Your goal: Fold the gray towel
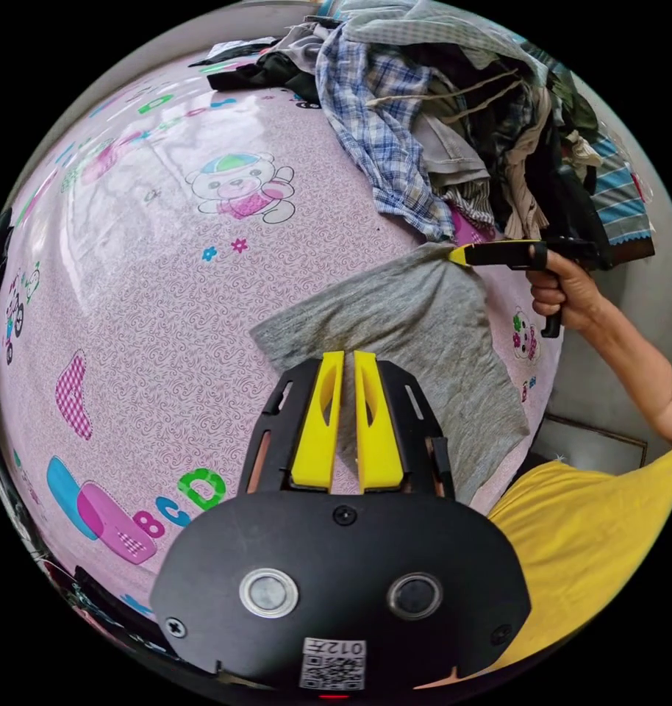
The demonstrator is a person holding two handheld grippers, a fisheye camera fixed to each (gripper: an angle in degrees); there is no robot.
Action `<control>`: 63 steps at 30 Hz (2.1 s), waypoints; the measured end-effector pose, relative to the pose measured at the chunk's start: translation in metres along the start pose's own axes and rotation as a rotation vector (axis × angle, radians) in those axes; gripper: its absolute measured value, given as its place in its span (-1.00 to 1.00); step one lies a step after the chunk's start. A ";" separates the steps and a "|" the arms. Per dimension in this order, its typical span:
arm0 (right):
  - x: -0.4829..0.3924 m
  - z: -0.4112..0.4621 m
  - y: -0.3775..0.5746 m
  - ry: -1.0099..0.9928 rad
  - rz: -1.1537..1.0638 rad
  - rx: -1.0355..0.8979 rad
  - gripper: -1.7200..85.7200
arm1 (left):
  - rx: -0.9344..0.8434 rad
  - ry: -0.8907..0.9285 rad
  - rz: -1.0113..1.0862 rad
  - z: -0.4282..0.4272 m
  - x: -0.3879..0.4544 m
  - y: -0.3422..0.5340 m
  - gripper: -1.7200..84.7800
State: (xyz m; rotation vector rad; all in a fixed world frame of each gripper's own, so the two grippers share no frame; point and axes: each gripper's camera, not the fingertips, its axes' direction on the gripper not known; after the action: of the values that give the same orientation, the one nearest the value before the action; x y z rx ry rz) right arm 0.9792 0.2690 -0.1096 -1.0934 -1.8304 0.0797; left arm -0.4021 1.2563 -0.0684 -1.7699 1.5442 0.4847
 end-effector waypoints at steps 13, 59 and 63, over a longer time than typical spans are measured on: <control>-0.038 -0.073 0.017 -0.013 -0.067 0.192 -0.95 | 0.096 0.063 -0.023 -0.029 -0.022 0.014 -0.95; -0.032 -0.037 0.029 -0.074 -0.097 0.211 -0.94 | -0.208 0.201 0.150 0.011 0.147 0.140 -0.95; -0.033 -0.004 0.033 0.077 -0.137 0.112 -0.93 | -0.212 0.208 0.151 0.005 0.155 0.145 -0.95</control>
State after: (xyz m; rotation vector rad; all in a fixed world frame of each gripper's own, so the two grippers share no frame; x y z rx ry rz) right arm 1.0074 0.2638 -0.1458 -0.8793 -1.8044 0.0581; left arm -0.5082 1.1506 -0.2190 -1.9208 1.8389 0.5704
